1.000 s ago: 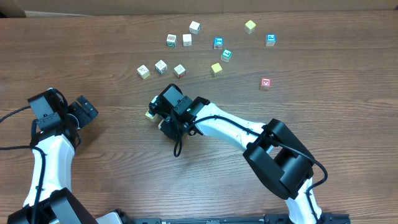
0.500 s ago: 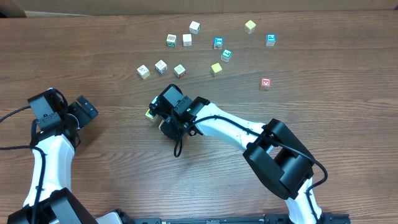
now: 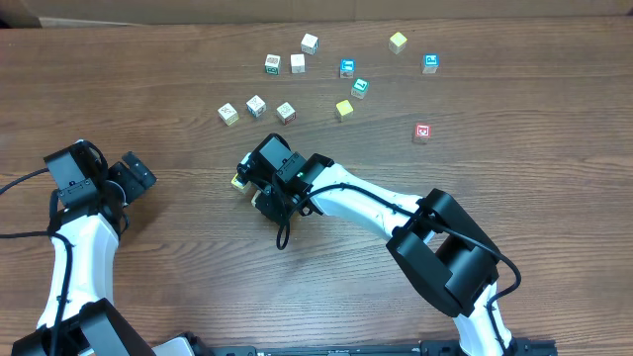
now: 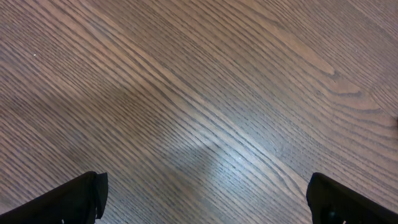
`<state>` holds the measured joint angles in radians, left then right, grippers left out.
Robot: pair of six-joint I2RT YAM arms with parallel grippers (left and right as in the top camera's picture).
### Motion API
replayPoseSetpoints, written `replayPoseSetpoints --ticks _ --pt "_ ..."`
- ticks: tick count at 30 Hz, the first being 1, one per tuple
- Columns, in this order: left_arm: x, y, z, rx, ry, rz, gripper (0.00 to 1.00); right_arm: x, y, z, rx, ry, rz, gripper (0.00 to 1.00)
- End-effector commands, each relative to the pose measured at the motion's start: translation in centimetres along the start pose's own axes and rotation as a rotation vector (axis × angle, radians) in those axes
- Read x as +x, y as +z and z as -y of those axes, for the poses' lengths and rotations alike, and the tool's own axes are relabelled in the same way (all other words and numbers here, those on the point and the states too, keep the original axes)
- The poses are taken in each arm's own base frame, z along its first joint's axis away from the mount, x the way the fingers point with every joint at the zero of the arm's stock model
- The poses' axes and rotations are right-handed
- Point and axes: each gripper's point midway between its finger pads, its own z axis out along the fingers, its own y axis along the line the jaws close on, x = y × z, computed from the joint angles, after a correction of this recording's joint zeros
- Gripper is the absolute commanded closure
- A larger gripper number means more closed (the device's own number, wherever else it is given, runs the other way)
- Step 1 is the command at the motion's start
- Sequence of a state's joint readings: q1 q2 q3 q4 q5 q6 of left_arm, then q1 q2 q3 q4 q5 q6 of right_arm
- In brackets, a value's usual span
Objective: Form a circle
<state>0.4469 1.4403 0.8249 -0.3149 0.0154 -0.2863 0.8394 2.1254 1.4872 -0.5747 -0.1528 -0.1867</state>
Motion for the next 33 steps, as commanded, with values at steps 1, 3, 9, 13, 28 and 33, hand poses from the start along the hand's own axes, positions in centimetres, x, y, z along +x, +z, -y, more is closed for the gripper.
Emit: replayPoseSetpoints --ticks 1,3,9,13,28,33 --pt "-0.28 -0.37 0.02 0.005 -0.012 0.013 0.0 -0.08 0.44 -0.17 -0.006 0.0 0.002 0.69" --pt "-0.28 -0.37 0.02 0.005 -0.012 0.013 0.01 -0.09 0.44 -0.17 -0.006 -0.001 0.002 0.69" --pt "-0.28 -0.37 0.02 0.005 -0.012 0.013 0.0 -0.2 0.43 0.15 0.01 0.004 0.006 0.69" --pt "-0.28 -0.37 0.02 0.005 -0.012 0.013 0.0 -0.13 0.43 0.15 0.01 0.007 0.003 0.65" --pt "-0.28 -0.37 0.02 0.005 -0.012 0.013 0.0 -0.39 0.43 0.16 0.011 0.005 0.014 0.63" --pt "-0.28 -0.37 0.02 0.005 -0.012 0.013 0.01 -0.39 0.42 0.55 0.033 0.024 0.014 0.64"
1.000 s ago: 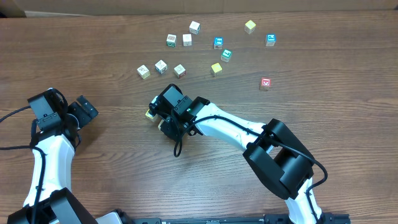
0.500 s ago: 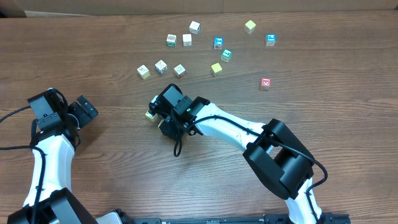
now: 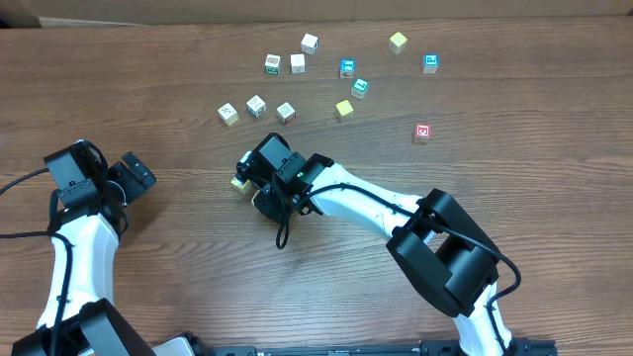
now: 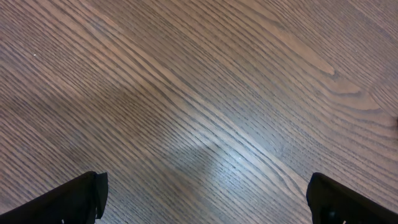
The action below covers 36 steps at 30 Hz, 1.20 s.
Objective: Form a circle
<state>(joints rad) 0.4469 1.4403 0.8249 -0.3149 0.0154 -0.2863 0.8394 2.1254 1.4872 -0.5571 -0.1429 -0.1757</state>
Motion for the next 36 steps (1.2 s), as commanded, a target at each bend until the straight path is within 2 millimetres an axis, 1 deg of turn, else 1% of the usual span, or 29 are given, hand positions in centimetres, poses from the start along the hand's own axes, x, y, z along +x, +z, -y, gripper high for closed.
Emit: replayPoseSetpoints --ticks 1,21,28,31,34,36 --pt "-0.28 -0.37 0.02 0.005 -0.012 0.013 0.0 -0.03 0.43 0.33 0.021 0.016 -0.001 0.64" --pt "-0.28 -0.37 0.02 0.005 -0.012 0.013 0.01 -0.48 0.42 0.37 0.023 0.013 0.017 0.64" --pt "-0.28 -0.37 0.02 0.005 -0.012 0.013 0.01 0.22 0.43 0.3 0.02 0.017 -0.011 0.64" --pt "-0.28 -0.37 0.02 0.005 -0.012 0.013 0.01 0.13 0.43 0.31 0.02 0.016 -0.007 0.65" --pt "-0.28 -0.37 0.02 0.005 -0.012 0.013 0.01 -0.02 0.43 0.33 0.021 0.015 -0.001 0.7" --pt "-0.28 -0.37 0.02 0.005 -0.012 0.013 0.0 -0.07 0.43 0.33 0.022 0.015 0.001 0.71"
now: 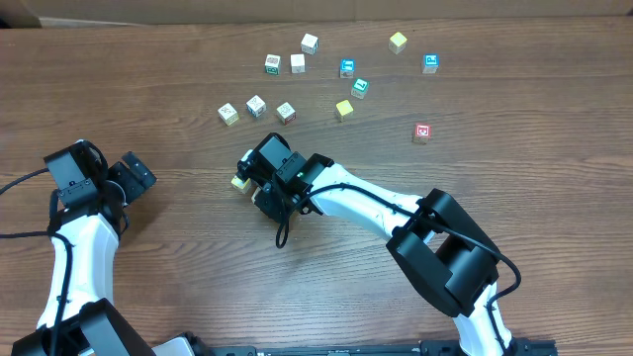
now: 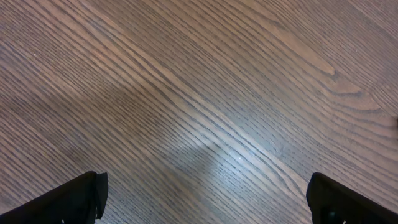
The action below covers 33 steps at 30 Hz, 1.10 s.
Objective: Form a circle
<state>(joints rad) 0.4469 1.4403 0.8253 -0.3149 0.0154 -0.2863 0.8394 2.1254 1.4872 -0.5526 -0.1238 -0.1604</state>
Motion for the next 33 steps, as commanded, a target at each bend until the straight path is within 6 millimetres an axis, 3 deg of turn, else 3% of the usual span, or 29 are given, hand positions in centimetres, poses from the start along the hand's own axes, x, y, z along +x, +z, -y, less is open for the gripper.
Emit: replayPoseSetpoints --ticks 1,18,33 --pt "-0.3 -0.4 0.0 0.005 -0.012 0.013 0.01 0.0 0.4 0.0 0.002 0.0 -0.001 0.72" --pt "-0.3 -0.4 0.0 0.005 -0.012 0.013 0.0 -0.4 0.4 0.0 0.004 -0.002 0.015 0.72" --pt "-0.3 -0.4 0.0 0.005 -0.012 0.013 0.01 0.7 0.4 -0.1 0.0 0.009 -0.03 0.72"
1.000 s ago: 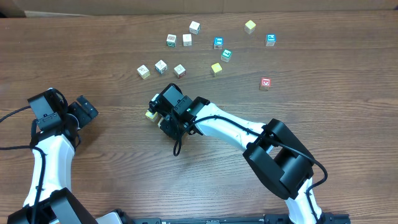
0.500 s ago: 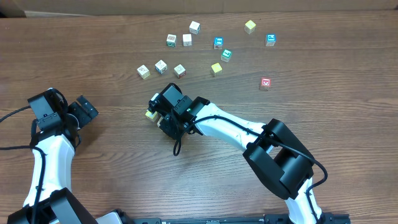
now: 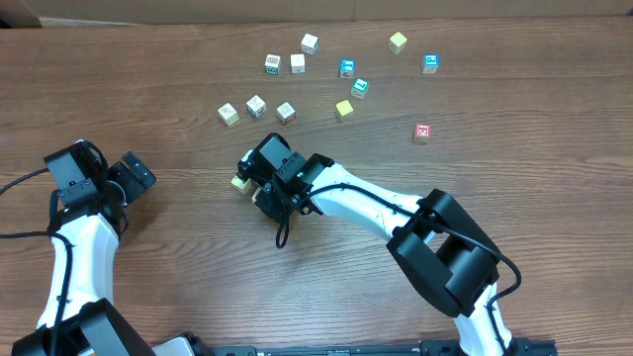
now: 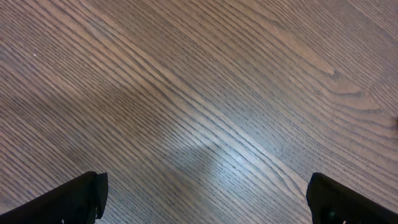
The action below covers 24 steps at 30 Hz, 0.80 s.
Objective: Form a circle
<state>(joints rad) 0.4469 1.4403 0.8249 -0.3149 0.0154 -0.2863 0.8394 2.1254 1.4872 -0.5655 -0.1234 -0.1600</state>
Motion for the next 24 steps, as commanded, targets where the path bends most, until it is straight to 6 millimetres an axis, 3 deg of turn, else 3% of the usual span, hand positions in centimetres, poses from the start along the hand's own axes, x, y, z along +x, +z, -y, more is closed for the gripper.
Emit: replayPoseSetpoints --ticks 1,7,9,16,24 --pt "-0.28 -0.37 0.02 0.005 -0.012 0.013 0.0 0.38 0.43 -0.05 0.001 0.006 -0.017 0.72" --pt "-0.28 -0.37 0.02 0.005 -0.012 0.013 0.01 0.18 0.43 -0.05 0.0 0.005 -0.009 0.71" --pt "-0.28 -0.37 0.0 0.005 -0.012 0.013 0.01 0.09 0.43 -0.03 0.001 0.005 -0.005 0.62" --pt "-0.28 -0.37 0.01 0.005 -0.012 0.013 0.0 0.1 0.43 -0.03 0.001 0.004 -0.005 0.58" --pt "-0.28 -0.37 0.02 0.005 -0.012 0.013 0.0 0.1 0.43 -0.03 0.001 0.005 -0.005 0.66"
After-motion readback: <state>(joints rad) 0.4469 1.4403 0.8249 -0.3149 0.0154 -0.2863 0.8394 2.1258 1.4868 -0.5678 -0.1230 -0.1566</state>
